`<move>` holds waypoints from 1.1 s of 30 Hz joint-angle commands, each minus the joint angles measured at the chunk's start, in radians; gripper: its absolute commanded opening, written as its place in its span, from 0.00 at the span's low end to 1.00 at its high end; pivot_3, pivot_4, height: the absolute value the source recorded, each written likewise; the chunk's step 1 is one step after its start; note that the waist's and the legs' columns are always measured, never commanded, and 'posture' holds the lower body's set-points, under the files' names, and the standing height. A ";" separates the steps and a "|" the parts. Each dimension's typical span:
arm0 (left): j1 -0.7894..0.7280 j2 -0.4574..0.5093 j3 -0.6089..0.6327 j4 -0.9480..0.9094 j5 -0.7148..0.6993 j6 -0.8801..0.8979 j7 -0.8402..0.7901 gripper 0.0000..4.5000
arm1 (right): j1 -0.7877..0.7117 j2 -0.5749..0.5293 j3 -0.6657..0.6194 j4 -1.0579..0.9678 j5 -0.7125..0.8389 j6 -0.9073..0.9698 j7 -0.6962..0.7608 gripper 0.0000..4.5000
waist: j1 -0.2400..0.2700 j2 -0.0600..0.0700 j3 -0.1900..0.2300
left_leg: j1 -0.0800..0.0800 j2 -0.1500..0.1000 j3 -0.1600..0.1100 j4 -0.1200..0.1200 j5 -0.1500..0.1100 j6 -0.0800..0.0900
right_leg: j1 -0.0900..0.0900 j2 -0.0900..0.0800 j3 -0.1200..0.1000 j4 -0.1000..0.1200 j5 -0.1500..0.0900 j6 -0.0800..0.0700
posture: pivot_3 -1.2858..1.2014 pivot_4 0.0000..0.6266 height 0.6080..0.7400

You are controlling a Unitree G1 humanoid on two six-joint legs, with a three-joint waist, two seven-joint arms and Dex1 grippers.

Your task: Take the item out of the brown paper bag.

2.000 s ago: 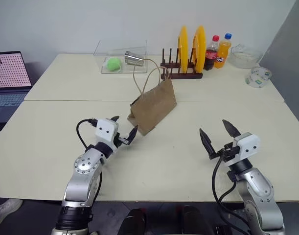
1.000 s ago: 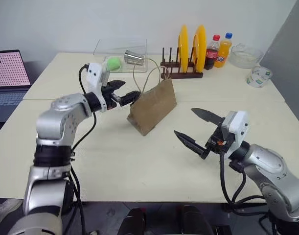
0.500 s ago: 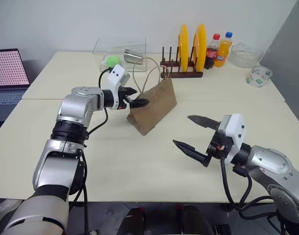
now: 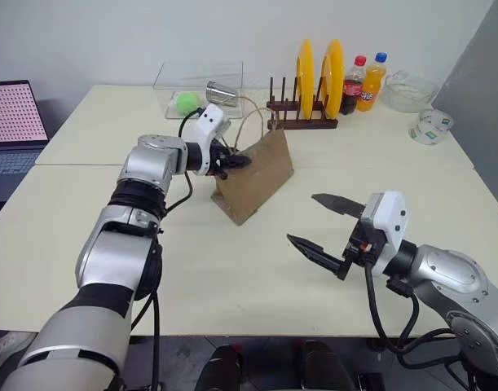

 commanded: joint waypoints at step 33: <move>-0.320 -0.213 0.004 0.393 0.291 -0.705 -0.133 0.00 | 0.443 0.255 0.228 -0.210 -0.618 -0.532 -0.313 1.00 | -0.024 -0.003 0.001 | -0.011 -0.001 -0.001 0.006 0.000 0.000 | -0.008 0.001 -0.001 0.004 0.000 0.001 | 0.52 0.24 1.00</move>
